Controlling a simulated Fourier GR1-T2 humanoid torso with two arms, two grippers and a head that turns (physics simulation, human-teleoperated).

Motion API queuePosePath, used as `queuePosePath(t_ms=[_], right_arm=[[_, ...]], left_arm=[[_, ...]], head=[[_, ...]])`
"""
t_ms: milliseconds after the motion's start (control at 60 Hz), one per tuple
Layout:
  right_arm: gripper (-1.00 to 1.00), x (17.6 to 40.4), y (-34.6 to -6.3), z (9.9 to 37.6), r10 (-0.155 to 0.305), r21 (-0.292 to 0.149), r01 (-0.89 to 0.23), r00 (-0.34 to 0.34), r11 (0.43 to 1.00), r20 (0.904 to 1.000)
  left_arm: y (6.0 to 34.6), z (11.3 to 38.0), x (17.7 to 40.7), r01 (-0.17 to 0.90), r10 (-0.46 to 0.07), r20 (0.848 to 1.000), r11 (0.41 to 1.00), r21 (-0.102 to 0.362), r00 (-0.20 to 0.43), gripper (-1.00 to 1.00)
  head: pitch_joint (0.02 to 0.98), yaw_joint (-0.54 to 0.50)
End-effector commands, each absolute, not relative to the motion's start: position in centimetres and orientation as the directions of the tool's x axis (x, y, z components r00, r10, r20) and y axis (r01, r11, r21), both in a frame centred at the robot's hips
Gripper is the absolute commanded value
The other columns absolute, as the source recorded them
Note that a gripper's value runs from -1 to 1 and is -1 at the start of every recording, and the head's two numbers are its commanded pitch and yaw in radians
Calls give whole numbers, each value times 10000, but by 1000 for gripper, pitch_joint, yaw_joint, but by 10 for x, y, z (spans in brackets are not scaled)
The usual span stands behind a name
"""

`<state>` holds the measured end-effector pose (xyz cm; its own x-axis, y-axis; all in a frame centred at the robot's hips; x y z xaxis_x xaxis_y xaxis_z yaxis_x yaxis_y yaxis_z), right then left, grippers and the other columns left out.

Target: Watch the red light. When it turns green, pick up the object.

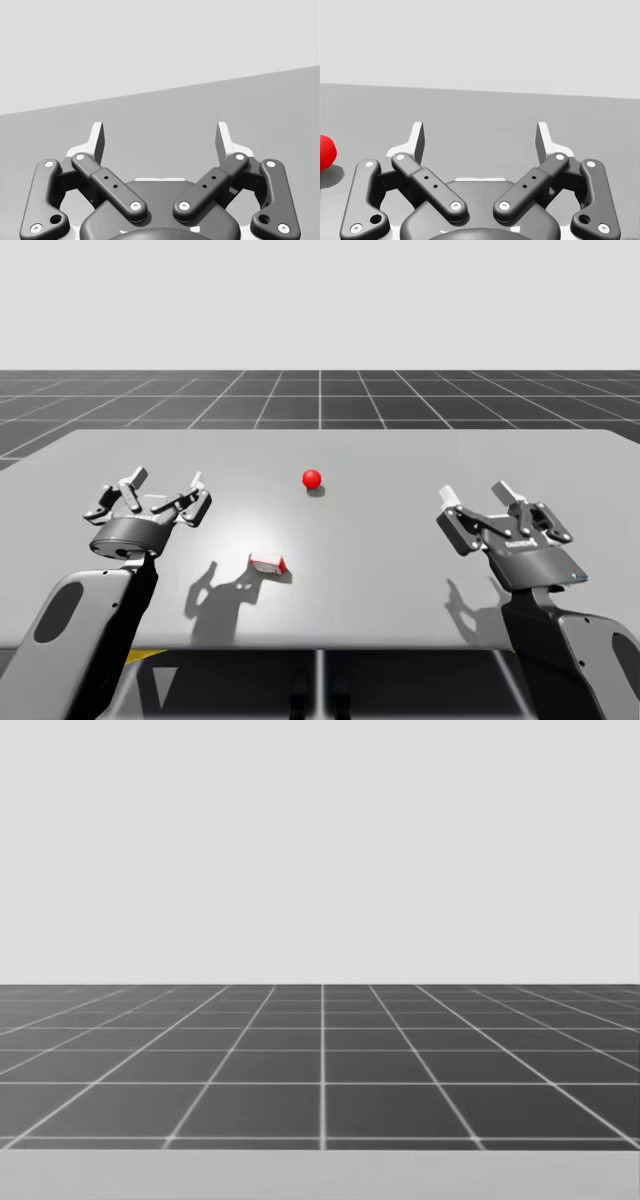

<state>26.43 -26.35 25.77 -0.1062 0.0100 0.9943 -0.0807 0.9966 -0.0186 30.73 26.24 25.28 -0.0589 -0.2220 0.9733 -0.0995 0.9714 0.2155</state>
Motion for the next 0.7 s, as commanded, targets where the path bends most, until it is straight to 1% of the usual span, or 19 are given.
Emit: queuePosePath(t_ms=[17,67,83,150,183,283,300,350,417,433,517,533,550,700], right_arm=[[-1000,261,-262,255,-30,-38,-736,-924,9973,9957],[-1000,262,-262,255,21,-93,-720,-998,9974,9950],[-1000,263,-261,255,-114,15,-948,-1032,9955,9946],[-1000,263,-262,256,89,-179,-869,-1028,9961,9947],[-1000,264,-262,256,102,-185,-817,-1007,9965,9949],[-1000,265,-263,256,160,-223,-654,-950,9976,9953],[-1000,265,-263,255,180,-236,-594,-942,9980,9954],[-1000,265,-262,255,181,-235,-575,-926,9981,9955],[-1000,265,-261,255,248,-299,-545,-916,9981,9955],[-1000,265,-260,255,283,-335,-552,-921,9979,9954],[-1000,266,-260,255,277,-337,-705,-845,9969,9960],[-1000,265,-260,255,290,-346,-623,-891,9975,9956],[-1000,266,-260,255,281,-336,-604,-895,9976,9956],[-1000,266,-260,255,319,-367,-531,-887,9979,9955]], left_arm=[[263,251,308,-998,-2282,9720,9699,2220,-556,-1000],[263,251,308,-996,-2283,9720,9699,2221,-557,-1000],[263,251,308,-994,-2282,9720,9700,2220,-558,-1000],[263,251,308,-995,-2281,9720,9700,2219,-557,-1000],[263,251,308,-994,-2281,9720,9700,2220,-557,-1000],[263,251,308,-986,-2285,9719,9700,2223,-562,-1000],[263,251,308,-985,-2286,9719,9699,2225,-563,-1000],[263,250,308,-979,-2294,9717,9698,2233,-564,-1000],[263,250,308,-959,-2313,9712,9695,2253,-564,-1000],[263,250,308,-949,-2322,9710,9694,2262,-569,-1000],[263,250,308,-925,-2344,9704,9691,2285,-581,-1000],[263,250,308,-922,-2348,9703,9691,2290,-583,-1000],[263,250,308,-913,-2357,9700,9689,2299,-591,-1000],[262,250,309,-881,-2375,9694,9688,2317,-615,-1000]], head=[[94,6],[96,6],[100,6],[110,6],[123,6],[187,5],[216,5],[254,6],[290,8],[317,10],[375,7],[386,6],[418,4],[525,7]])
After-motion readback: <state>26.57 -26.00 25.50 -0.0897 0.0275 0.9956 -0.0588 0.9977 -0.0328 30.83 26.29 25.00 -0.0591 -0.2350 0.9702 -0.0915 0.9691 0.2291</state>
